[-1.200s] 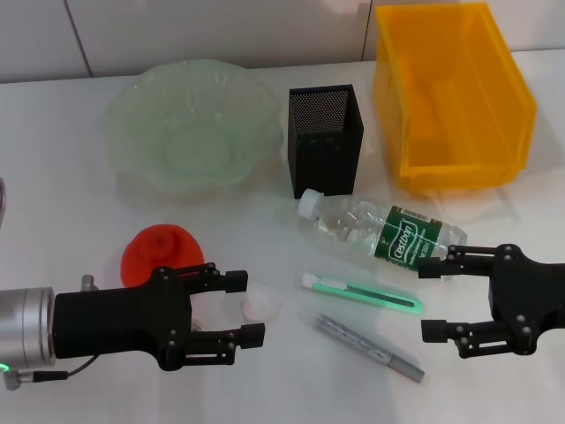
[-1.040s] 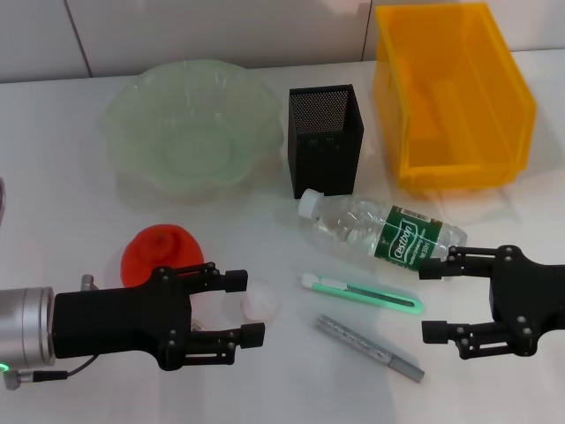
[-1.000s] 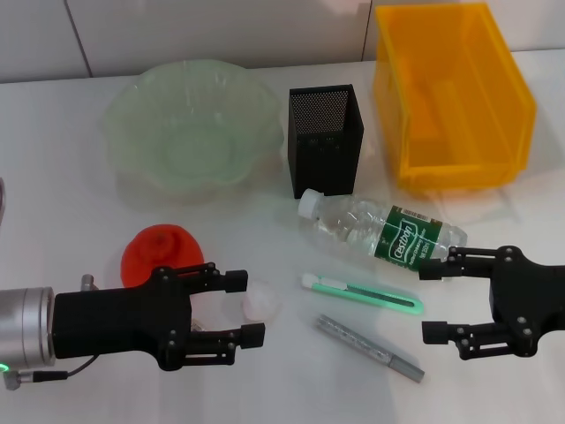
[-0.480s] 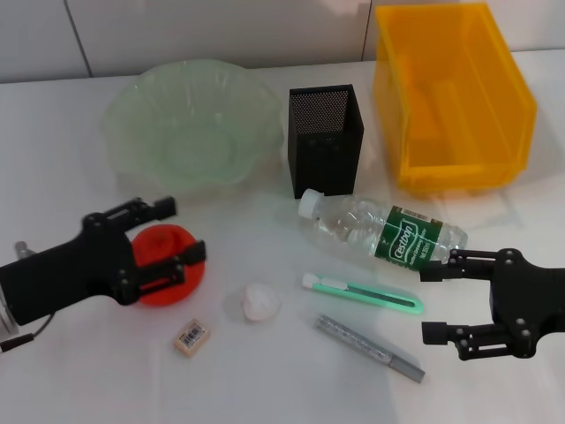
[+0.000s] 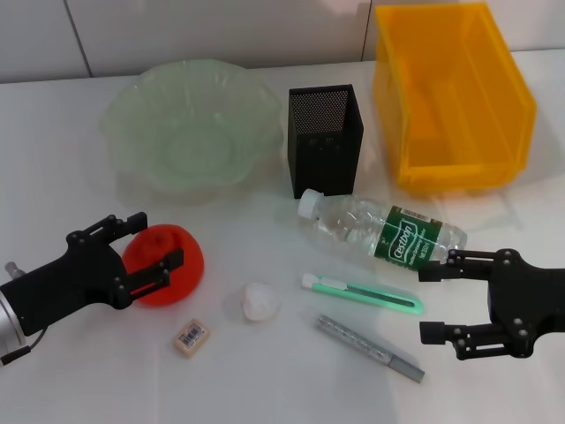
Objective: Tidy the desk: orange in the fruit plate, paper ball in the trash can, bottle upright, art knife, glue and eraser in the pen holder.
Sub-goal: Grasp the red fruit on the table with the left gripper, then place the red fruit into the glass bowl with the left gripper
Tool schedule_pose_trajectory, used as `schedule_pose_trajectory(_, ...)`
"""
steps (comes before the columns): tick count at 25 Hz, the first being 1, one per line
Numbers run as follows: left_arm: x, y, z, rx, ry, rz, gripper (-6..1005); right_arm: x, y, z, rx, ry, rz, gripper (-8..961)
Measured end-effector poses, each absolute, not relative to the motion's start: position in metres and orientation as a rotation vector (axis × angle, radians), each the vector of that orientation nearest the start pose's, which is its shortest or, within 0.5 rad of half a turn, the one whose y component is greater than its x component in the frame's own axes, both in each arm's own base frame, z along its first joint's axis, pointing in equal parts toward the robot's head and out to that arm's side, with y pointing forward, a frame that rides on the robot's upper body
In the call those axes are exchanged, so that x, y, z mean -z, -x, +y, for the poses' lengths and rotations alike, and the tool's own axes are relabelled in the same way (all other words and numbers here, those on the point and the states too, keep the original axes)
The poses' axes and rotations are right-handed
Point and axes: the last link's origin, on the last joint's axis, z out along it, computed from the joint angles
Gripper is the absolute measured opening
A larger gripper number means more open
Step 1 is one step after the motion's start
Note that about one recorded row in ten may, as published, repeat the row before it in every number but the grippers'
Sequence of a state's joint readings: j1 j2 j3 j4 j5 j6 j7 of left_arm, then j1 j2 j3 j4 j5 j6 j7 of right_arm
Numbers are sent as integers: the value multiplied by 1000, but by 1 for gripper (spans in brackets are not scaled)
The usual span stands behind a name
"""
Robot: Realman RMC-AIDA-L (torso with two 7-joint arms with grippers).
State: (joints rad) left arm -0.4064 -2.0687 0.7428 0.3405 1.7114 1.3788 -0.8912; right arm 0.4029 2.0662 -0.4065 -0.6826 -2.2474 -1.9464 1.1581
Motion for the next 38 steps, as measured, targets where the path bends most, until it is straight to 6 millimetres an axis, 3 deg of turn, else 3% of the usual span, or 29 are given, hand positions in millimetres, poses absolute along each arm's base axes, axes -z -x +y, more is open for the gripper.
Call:
schedule_pose_trajectory(9,44,319,296,634,2495,-541,782,-27,-300,249,-817,2848,510,789)
schedule_pose_trajectory(14,45,320,297,615,2489,-537,647,-27,-300,249,-816,2848,512,789)
schedule_pose_trajectory(16,44,318,297,629,2494,-527,372,-26,-300,248,-820,2848,515,789)
schedule_pose_trajectory(20,42,310,296,695,2507,-504,285,-24,-300,248,-818,2844,519,789)
schedule_pose_trajectory(24,26,288,299,911,2462,-428,220,-24,-301,248,-814,2841,521,789)
schedule_pose_trajectory(30,3,252,333,1084,2333,-319,170,-24,-300,250,-812,2842,515,789)
schedule_pose_trajectory(31,2,245,351,1062,2292,-333,166,-24,-299,251,-810,2843,511,789)
schedule_pose_trajectory(32,2,245,351,1062,2292,-333,162,-24,-299,251,-810,2843,511,789)
schedule_pose_trajectory(36,13,235,392,899,2256,-409,145,-24,-298,252,-809,2849,503,789)
schedule_pose_trajectory(38,16,235,397,870,2255,-419,136,-23,-297,252,-807,2854,504,788)
